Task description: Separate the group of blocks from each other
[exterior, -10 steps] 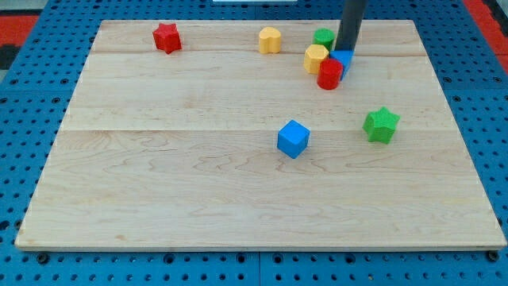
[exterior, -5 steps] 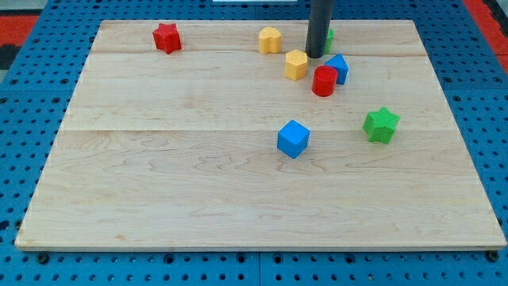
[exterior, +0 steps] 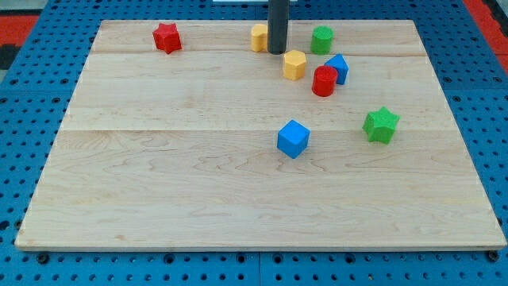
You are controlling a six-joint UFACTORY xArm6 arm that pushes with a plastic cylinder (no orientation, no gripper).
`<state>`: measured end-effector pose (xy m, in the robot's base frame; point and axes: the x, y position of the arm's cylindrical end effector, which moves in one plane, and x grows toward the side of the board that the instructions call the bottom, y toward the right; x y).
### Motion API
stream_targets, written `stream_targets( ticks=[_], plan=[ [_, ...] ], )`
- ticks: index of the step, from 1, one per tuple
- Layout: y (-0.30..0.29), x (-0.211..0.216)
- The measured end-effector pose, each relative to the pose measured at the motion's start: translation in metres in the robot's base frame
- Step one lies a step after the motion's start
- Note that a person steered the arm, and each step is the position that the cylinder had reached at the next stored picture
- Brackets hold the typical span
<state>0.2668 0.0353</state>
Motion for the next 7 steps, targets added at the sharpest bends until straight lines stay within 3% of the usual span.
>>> stream_targets(
  ticks=[1,7],
  plan=[
    [0.004,0.005],
    [0.148,0.137]
  ],
)
